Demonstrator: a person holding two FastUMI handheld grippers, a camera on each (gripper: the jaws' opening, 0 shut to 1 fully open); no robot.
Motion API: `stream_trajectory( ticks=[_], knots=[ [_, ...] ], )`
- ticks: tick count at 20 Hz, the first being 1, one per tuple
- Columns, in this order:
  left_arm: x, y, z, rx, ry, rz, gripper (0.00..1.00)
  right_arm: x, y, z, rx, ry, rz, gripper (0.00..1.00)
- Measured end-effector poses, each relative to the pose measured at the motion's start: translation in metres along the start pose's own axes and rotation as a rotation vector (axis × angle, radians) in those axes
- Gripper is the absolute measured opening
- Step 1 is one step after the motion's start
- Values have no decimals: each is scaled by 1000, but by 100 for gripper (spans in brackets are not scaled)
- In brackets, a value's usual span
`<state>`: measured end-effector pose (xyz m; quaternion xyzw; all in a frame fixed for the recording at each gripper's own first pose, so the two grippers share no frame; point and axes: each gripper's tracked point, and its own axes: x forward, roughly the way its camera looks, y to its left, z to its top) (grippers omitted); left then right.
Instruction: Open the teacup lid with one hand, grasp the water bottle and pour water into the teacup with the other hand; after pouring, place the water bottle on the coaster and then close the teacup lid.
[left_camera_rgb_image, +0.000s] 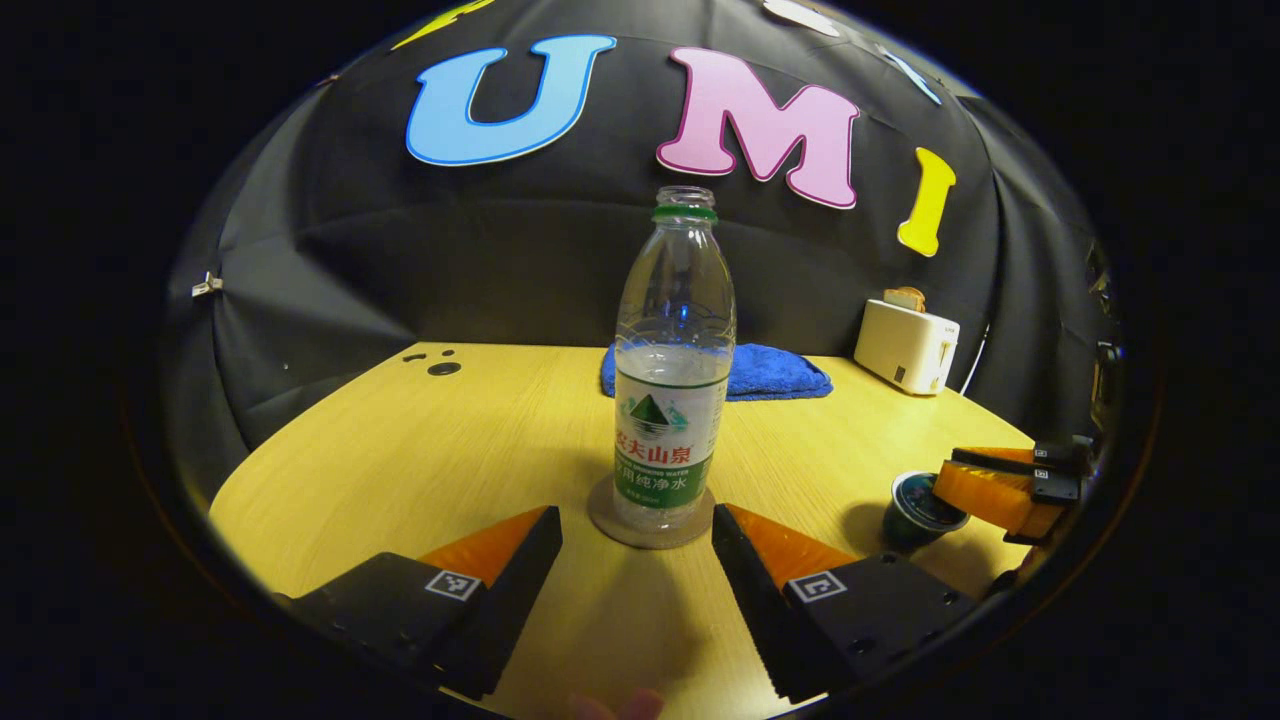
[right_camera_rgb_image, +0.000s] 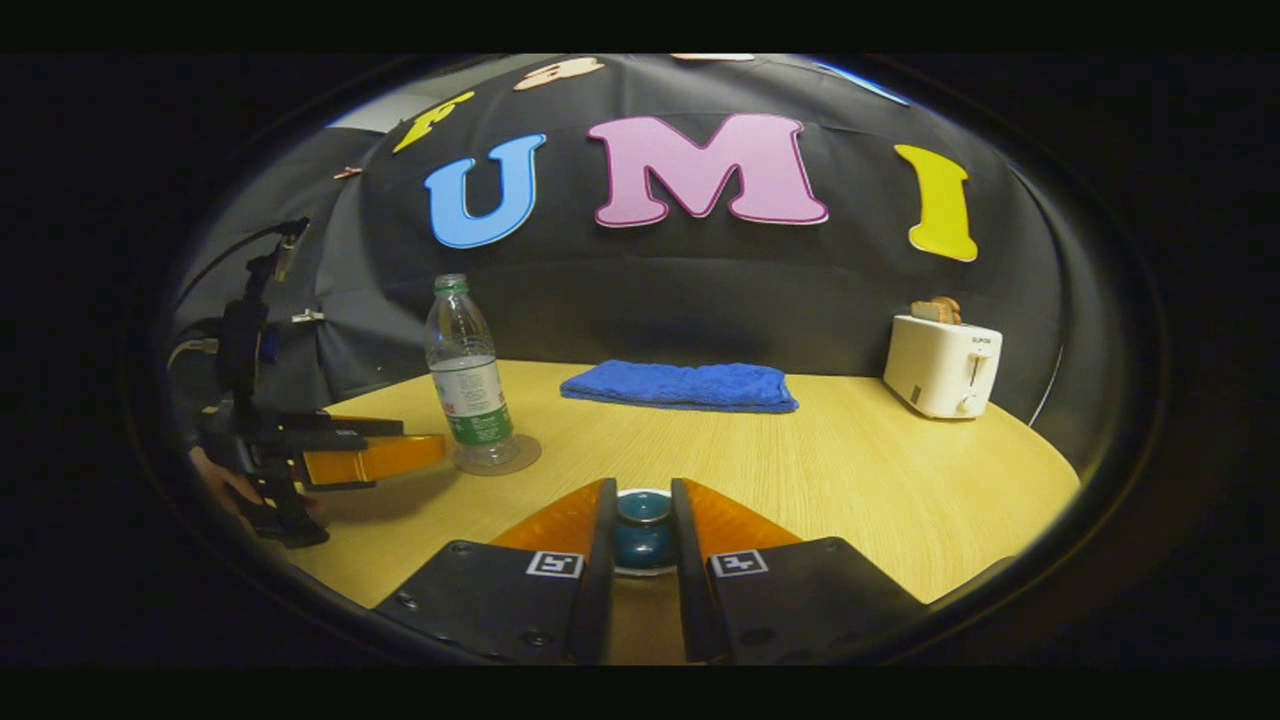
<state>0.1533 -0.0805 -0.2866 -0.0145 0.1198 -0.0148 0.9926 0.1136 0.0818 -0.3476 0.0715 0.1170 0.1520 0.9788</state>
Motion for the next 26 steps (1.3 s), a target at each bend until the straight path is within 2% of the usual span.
stream_trajectory(
  ticks=[1,3,4,7,9,13,16,20,23,26],
  knots=[
    [-2,2,2,5,-4,0,95,1,1,0,-8,-4,-2,31],
    [-3,5,5,18,-11,1,96,2,1,1,-24,-6,-12,31],
    [-4,4,6,27,-15,2,95,2,1,0,-26,-3,-12,35],
    [-8,2,14,48,-28,-3,96,0,3,5,-12,-14,-13,73],
    [-13,-2,17,49,-28,-3,95,-3,2,13,-1,-24,-23,89],
    [-31,-11,19,9,9,8,95,-17,-8,40,9,-37,-65,94],
    [-54,-9,33,0,37,72,96,-36,-21,77,7,-39,-101,96],
    [-94,-18,79,-15,22,90,95,-71,-26,142,27,-39,-136,96],
    [-121,-17,113,-52,14,93,95,-100,-19,185,30,-51,-153,96],
    [-145,-7,147,-30,-20,108,95,-127,-3,224,45,-79,-147,95]
  ],
)
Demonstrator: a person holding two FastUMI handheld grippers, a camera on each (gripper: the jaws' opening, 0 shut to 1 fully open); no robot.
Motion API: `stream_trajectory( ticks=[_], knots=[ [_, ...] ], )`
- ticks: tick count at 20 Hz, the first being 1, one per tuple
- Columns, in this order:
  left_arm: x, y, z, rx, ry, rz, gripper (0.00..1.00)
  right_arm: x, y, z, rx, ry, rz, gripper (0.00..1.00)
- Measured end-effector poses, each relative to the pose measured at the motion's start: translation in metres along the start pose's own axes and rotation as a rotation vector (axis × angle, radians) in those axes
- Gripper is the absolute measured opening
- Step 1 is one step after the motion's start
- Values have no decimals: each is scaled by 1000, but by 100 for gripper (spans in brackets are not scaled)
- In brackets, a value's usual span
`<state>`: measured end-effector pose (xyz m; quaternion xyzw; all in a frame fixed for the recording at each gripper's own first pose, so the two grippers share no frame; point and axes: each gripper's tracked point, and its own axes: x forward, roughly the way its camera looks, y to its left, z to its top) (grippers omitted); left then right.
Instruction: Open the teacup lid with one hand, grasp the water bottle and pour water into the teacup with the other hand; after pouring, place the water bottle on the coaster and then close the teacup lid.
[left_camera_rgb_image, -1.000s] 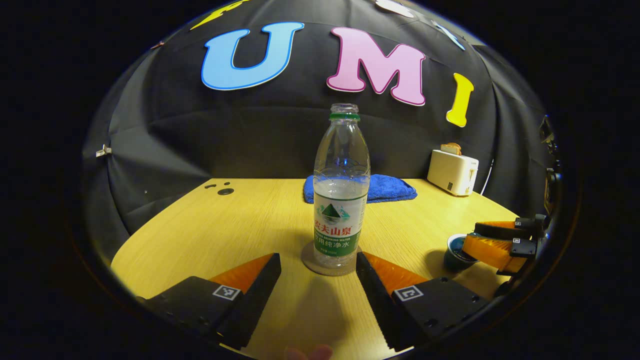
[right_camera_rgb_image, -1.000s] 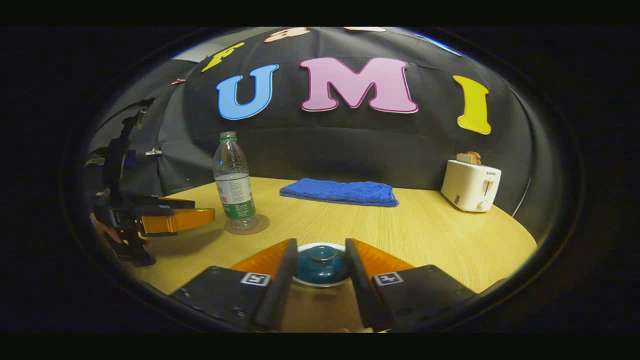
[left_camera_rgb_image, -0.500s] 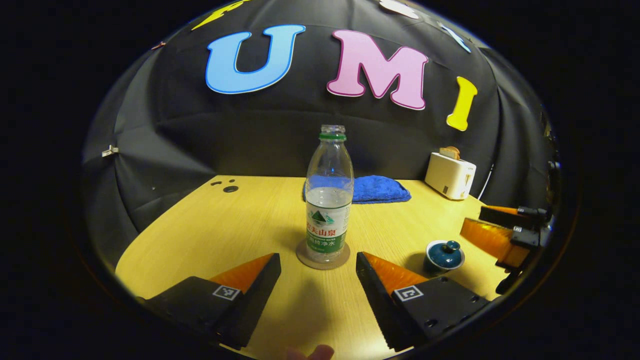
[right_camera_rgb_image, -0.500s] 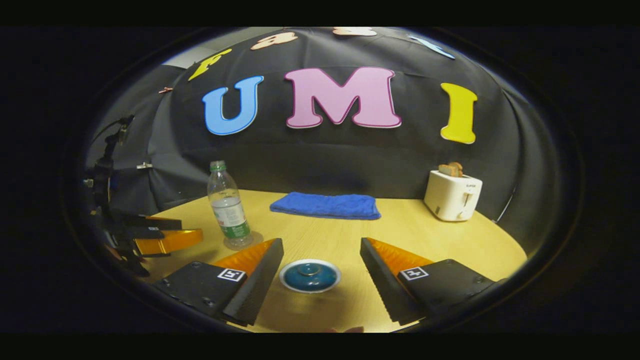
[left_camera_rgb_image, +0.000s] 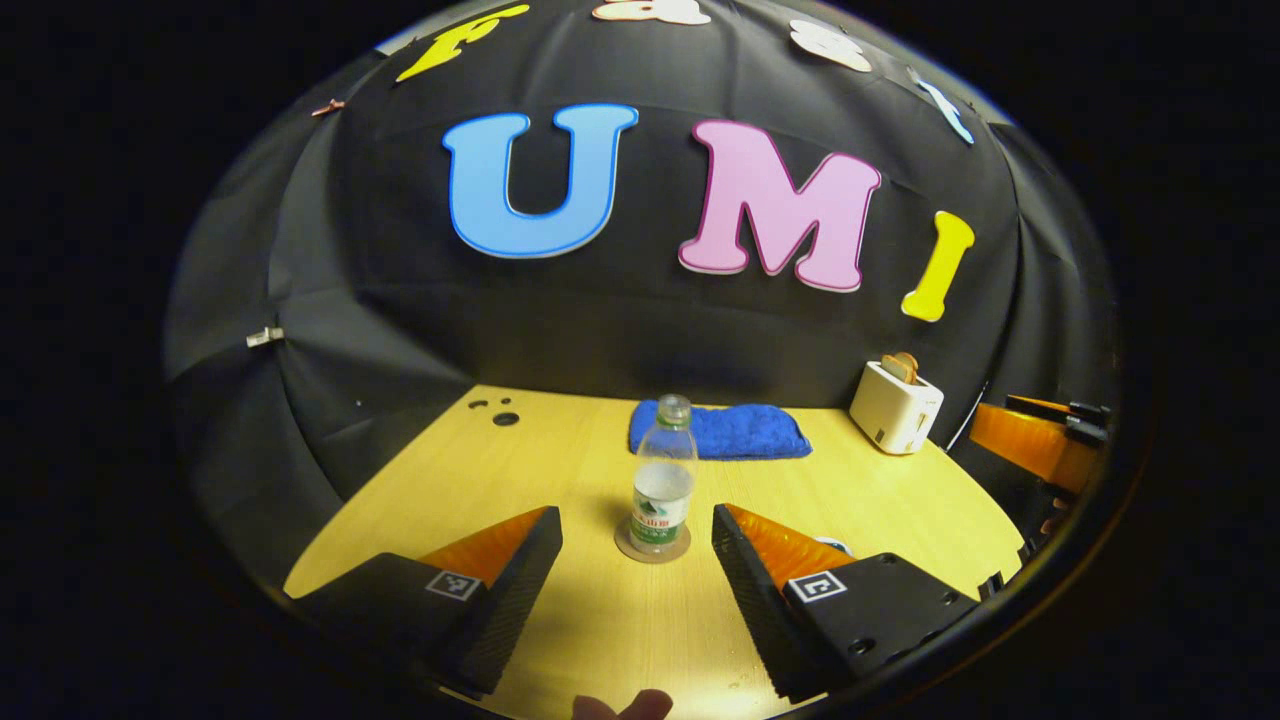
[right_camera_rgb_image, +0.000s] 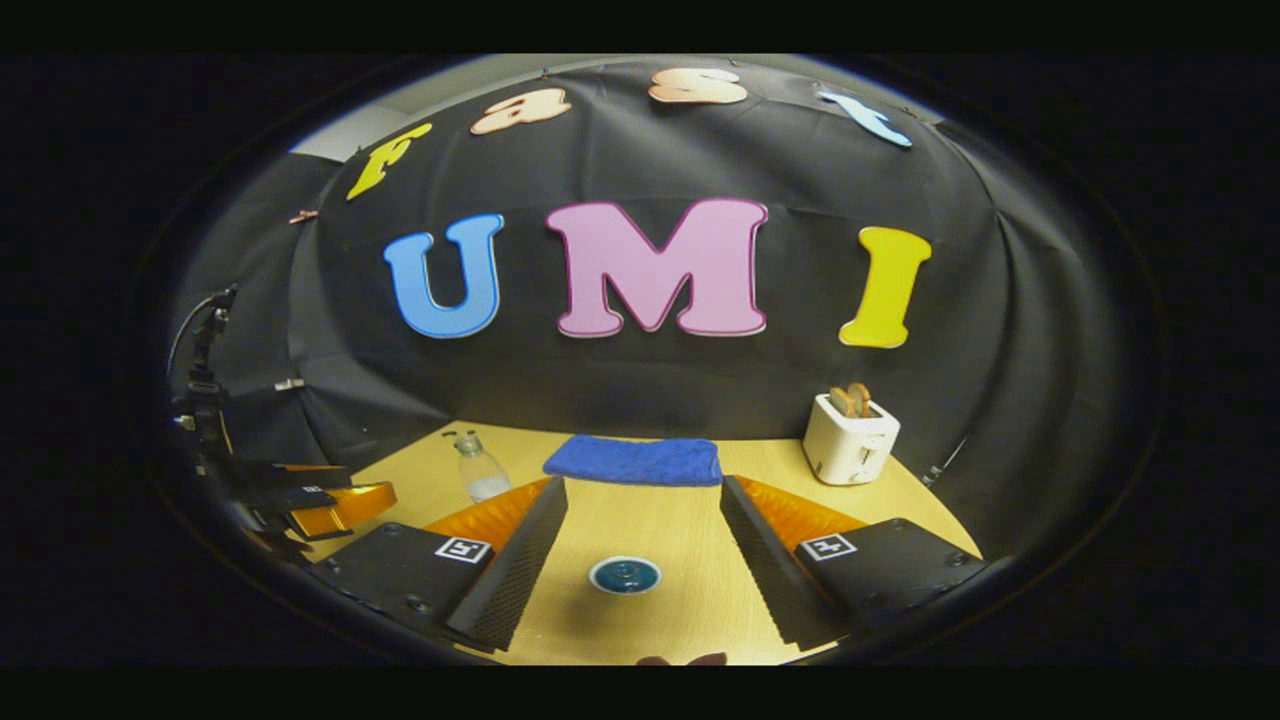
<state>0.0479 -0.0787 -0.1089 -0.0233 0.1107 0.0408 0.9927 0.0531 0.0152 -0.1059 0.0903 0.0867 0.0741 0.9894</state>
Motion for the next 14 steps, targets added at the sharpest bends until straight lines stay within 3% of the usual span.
stream_trajectory(
  ticks=[5,14],
  knots=[
    [-29,8,35,48,-42,-14,95,-27,8,30,21,-20,-13,96],
    [-53,1,33,77,-51,-97,95,-59,20,45,-8,-62,-50,96]
  ],
)
